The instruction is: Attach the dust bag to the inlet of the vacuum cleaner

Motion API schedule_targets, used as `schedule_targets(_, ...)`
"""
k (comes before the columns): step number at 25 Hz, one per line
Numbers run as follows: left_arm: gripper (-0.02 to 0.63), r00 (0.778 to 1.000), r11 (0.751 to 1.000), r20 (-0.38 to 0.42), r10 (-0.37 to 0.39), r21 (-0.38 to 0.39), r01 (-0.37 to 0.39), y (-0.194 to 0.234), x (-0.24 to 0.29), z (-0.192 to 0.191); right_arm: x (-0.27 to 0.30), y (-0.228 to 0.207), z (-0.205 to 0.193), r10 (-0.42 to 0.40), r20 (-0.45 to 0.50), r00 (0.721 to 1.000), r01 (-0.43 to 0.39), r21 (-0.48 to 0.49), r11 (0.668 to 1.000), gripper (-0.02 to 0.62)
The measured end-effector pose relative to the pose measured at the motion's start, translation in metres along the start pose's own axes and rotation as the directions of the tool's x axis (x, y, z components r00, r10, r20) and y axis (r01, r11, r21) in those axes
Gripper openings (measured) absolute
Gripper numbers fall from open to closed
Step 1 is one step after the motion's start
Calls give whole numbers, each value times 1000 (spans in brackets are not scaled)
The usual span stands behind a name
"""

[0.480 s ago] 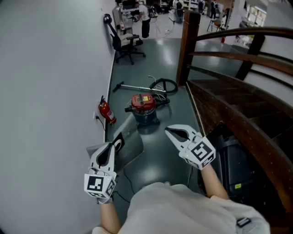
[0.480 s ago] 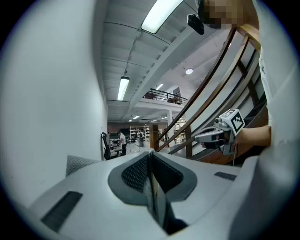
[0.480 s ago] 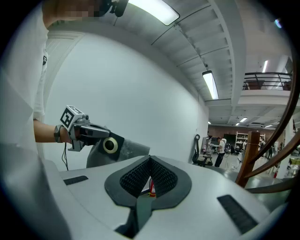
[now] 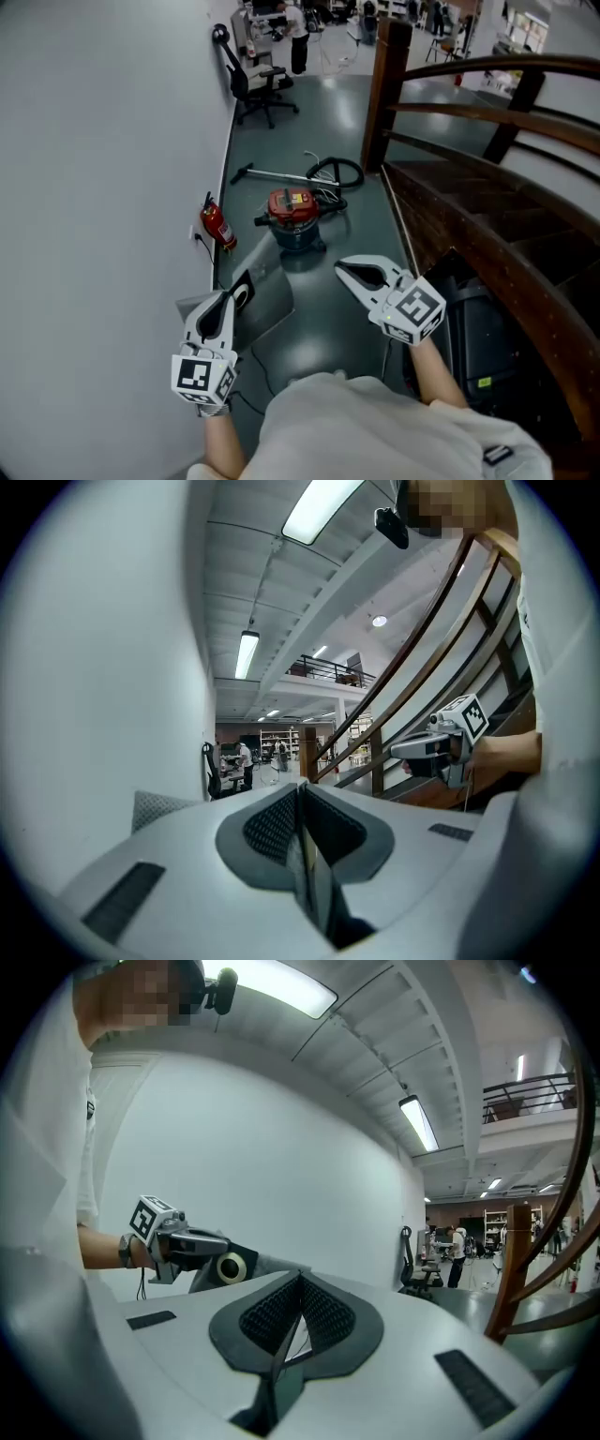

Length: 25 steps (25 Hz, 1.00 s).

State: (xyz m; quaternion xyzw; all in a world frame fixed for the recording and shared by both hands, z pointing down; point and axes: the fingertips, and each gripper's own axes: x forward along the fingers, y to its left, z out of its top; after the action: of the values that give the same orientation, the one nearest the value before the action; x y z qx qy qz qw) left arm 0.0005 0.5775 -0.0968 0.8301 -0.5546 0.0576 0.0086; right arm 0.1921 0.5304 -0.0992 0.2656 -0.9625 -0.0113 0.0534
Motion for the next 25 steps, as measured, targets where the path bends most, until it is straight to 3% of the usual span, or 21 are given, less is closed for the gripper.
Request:
schedule_targets(16,26,999,999,-12,43,8,-43,-20,14,-2,-16,-20,-10,24,-17,1000,-24,-3,1000,28)
schedule_targets(25,26,995,996,-36,91,21,-91,-47,25,-7,-43,-47,-23,19,-16,1000,-20,-70,997,28)
